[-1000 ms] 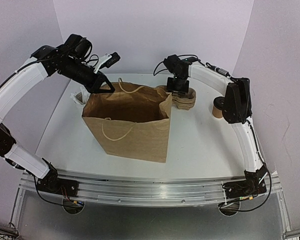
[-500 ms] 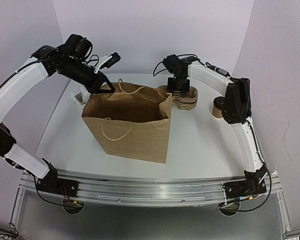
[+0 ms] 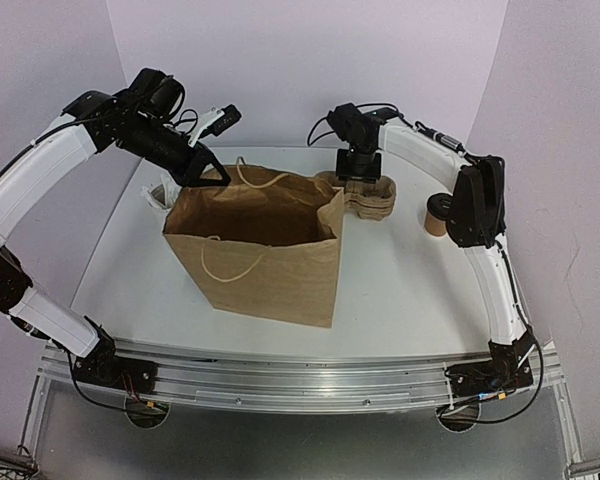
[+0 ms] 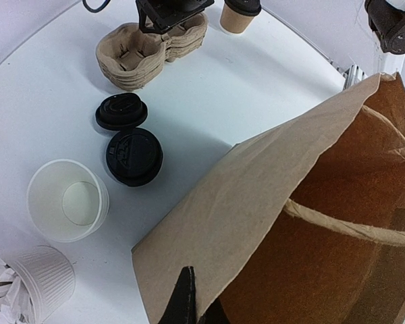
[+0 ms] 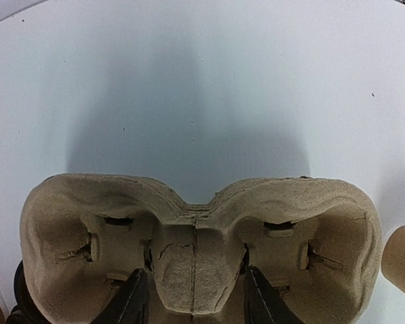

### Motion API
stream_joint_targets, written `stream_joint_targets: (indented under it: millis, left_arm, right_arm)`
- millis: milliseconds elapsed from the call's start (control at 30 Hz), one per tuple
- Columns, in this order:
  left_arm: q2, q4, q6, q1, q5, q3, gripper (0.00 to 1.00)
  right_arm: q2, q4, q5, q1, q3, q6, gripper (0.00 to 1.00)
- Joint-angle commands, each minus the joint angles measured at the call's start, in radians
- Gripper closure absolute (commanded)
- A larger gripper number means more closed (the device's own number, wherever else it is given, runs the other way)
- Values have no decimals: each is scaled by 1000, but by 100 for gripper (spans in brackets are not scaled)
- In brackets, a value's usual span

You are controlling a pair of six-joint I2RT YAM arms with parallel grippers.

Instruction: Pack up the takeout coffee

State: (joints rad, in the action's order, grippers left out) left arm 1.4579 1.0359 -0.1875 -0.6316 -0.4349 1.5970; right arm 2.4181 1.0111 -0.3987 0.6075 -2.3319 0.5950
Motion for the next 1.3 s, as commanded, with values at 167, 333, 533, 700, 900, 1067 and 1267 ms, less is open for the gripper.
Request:
stream_joint_targets:
  millis: [167, 333, 533, 700, 900, 1067, 1267]
  left_arm:
    - [-5, -30, -15, 7, -27, 25, 100]
    - [-7, -32, -15, 8, -30, 24, 100]
    - [-5, -37, -17, 9, -32, 23, 100]
    - [-5, -37, -18, 10, -34, 21, 100]
    - [-5, -37, -20, 12, -38, 20, 100]
    - [-7, -36, -21, 13, -39, 18, 100]
    - [-5, -39, -20, 13, -42, 18, 100]
  right_arm:
    - [-7, 8, 9, 0, -39, 12, 54]
    - [8, 8, 9, -3, -39, 17, 62]
    - [-3, 6, -12, -3, -38, 11, 81]
    - [1, 6, -5, -3, -31, 16, 61]
    - [39, 6, 31, -5, -36, 44, 57]
    - [42, 6, 28, -9, -27, 46, 67]
    - [22, 6, 11, -9, -29, 37, 85]
